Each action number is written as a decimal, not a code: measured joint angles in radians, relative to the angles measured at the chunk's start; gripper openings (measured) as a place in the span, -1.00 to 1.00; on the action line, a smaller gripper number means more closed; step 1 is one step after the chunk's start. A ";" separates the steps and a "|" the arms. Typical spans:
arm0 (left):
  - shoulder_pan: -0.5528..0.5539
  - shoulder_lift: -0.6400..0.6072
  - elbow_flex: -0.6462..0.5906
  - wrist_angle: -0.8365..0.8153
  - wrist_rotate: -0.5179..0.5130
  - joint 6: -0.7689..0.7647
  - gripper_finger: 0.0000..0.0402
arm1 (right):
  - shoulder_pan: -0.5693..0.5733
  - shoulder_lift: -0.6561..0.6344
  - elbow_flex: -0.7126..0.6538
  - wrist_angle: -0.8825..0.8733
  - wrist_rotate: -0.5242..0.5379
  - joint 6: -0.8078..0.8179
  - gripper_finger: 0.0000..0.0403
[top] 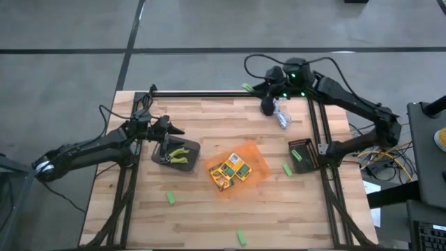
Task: Pick & Place School Supplies
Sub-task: Put the top green eraser into the black basket
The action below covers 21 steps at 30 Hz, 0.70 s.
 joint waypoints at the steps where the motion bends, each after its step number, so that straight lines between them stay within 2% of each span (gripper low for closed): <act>1: 0.000 0.000 0.000 0.000 0.000 0.000 0.29 | 0.007 -0.021 -0.019 0.009 0.014 0.000 -0.62; 5: 0.000 0.000 0.000 0.000 0.000 0.000 0.29 | 0.041 -0.110 -0.112 0.063 0.049 0.004 -0.60; 13: 0.000 0.000 0.000 0.000 0.000 0.000 0.29 | 0.081 -0.318 -0.332 0.175 0.069 0.119 -0.56; 21: 0.000 0.000 0.000 0.000 0.000 0.000 0.29 | 0.119 -0.534 -0.544 0.178 0.066 0.274 -0.59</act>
